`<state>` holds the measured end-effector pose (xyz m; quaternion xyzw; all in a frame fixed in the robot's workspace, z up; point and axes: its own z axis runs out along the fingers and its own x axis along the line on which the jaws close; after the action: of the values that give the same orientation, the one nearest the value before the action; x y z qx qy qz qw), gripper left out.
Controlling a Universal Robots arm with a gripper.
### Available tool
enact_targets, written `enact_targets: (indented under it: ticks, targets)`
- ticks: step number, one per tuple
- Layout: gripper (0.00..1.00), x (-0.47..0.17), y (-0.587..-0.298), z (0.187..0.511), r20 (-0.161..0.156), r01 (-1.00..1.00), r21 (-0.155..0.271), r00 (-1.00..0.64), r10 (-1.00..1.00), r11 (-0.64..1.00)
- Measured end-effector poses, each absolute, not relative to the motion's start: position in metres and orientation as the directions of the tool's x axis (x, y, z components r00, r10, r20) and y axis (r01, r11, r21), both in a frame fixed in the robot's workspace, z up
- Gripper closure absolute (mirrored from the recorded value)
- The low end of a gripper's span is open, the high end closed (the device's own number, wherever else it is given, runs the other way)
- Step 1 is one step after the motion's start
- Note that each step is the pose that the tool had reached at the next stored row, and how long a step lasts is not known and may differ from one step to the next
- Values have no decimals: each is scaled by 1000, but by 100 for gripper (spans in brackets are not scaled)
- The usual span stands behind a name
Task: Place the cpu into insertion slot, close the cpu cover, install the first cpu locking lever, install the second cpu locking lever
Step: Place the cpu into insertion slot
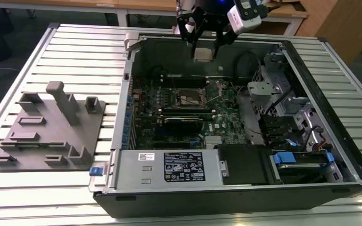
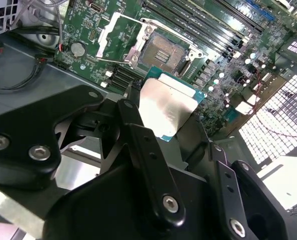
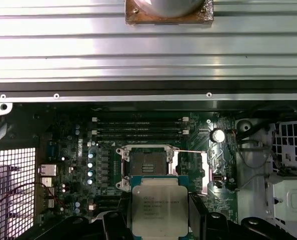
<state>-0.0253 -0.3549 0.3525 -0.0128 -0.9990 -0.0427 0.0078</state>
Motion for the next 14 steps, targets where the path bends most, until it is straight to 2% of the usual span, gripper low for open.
enact_targets:
  ticks: [14]
  targets:
    - [46, -26, -355, 348, 16, 26, 86, -1000, 25, 996]
